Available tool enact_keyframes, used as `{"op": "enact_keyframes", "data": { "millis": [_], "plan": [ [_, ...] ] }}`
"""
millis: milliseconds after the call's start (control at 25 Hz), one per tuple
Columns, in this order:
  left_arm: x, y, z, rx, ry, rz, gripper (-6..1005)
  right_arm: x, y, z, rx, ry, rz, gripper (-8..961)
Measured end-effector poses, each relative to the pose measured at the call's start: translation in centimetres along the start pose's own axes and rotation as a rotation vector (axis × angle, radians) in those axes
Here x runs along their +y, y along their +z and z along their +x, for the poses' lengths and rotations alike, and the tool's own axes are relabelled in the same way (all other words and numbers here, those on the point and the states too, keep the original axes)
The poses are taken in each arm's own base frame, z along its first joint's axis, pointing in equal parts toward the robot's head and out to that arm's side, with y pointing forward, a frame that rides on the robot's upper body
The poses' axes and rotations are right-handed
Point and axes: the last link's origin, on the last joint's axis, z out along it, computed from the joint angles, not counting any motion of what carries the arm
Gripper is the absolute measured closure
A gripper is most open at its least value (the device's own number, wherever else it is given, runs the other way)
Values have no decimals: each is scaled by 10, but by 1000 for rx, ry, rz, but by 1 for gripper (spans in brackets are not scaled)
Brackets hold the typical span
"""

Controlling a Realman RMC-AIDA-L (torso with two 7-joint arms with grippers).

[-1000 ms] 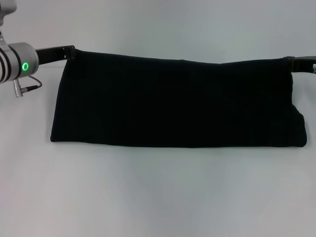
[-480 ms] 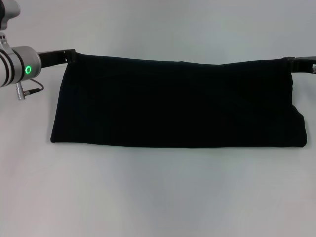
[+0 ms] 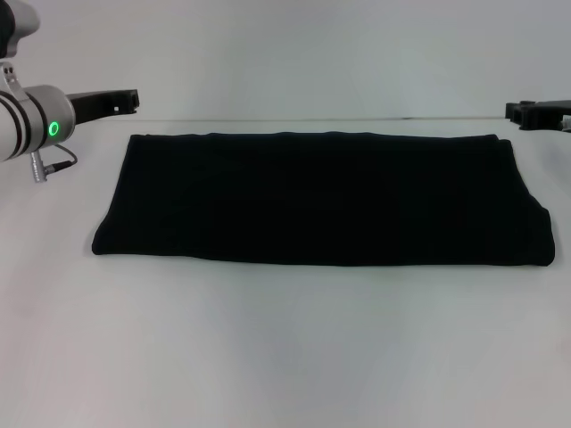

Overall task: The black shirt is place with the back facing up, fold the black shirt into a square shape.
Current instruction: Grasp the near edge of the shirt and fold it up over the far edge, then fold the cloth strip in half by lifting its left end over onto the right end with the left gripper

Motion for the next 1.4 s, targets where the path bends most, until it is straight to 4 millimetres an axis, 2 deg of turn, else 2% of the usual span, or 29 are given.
{"op": "enact_keyframes", "data": {
  "millis": [200, 400, 560, 720, 880, 960, 1160, 1400],
  "plan": [
    [-5, 1, -3, 5, -11, 53, 865, -8, 0, -7, -25, -3, 68, 689],
    [-14, -6, -4, 2, -71, 21, 652, -13, -8, -10, -20, 62, 12, 508],
    [-20, -30, -10, -44, -150, -141, 491, -19, -28, -3, 13, 146, -98, 418],
    [-25, -61, -23, -104, -223, -273, 318, -27, -54, 12, 42, 208, -186, 329],
    [-34, -79, -37, -136, -272, -299, 147, -32, -78, 30, 41, 266, -258, 238],
    [-40, -85, -45, -148, -287, -294, 78, -35, -89, 41, 45, 296, -290, 238],
    [-48, -91, -65, -188, -301, -260, 79, -41, -112, 64, 88, 333, -351, 238],
    [-55, -87, -80, -241, -273, -180, 81, -43, -119, 74, 105, 355, -360, 239]
  ]
}}
